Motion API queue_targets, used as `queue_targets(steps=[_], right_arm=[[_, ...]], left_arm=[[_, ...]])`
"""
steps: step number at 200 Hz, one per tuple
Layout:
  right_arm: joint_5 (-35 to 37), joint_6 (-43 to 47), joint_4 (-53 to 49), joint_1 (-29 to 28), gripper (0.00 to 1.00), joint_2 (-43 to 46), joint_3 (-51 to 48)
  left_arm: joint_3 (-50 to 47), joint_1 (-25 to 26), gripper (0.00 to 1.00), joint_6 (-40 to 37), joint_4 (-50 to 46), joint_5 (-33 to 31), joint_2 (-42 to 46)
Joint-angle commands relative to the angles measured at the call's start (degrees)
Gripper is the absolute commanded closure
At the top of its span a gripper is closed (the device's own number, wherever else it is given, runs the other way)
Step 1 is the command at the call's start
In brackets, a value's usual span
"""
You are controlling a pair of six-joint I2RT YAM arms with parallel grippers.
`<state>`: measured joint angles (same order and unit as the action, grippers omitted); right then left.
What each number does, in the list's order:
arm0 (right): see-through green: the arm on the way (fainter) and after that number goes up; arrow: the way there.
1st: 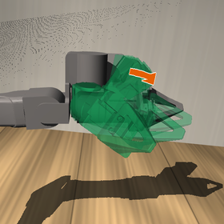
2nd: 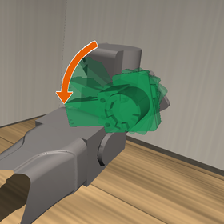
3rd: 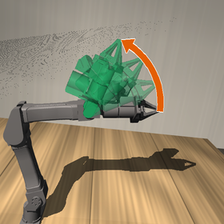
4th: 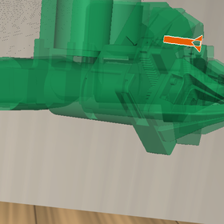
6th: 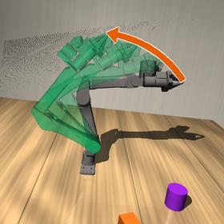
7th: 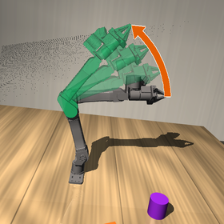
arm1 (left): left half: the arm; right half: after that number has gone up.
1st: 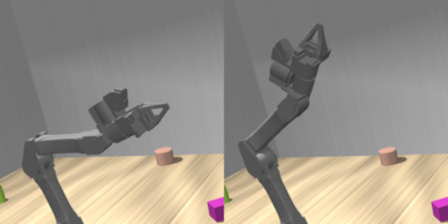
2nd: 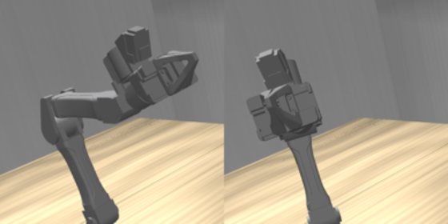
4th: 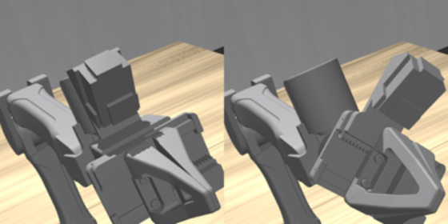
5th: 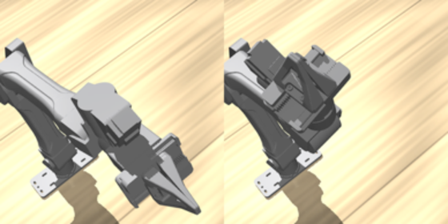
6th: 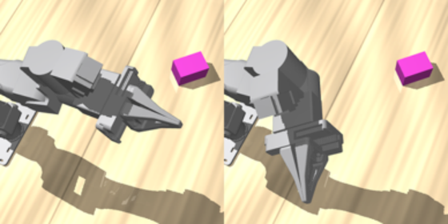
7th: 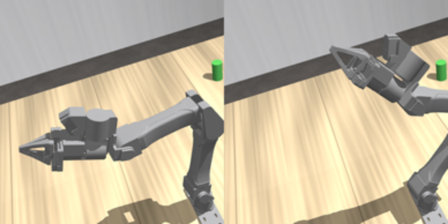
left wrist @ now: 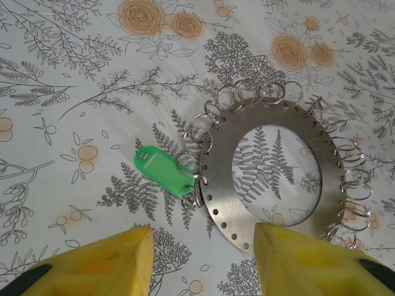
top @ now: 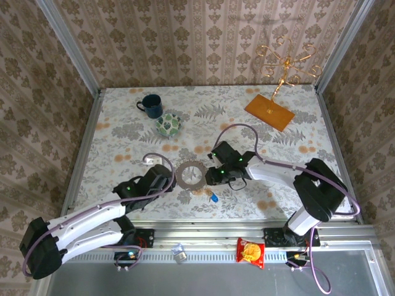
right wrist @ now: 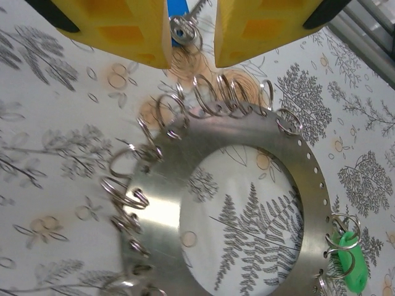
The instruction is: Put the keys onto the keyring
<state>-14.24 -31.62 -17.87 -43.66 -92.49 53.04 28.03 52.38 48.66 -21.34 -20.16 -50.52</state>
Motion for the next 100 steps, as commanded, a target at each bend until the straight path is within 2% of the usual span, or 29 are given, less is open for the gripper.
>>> queue_targets(steps=[1,42,100], right_arm=[[3.24,1.78,-3.05,-0.89,0.74,-2.17,3.11],[6.39,4.10,-6.69,-1.54,0.79,-4.70,6.06],[5.93,1.18,-7.84,-2.78,0.78,-4.13,3.90]], left_arm=[[-0.13,-0.51,0.53,-2.12,2.04,0.44,-0.54],[-0.08,-0.62,0.53,-2.82,3.03,0.56,-1.21],[0.27,-0.71,0.52,-3.75,3.03,0.72,-1.56]])
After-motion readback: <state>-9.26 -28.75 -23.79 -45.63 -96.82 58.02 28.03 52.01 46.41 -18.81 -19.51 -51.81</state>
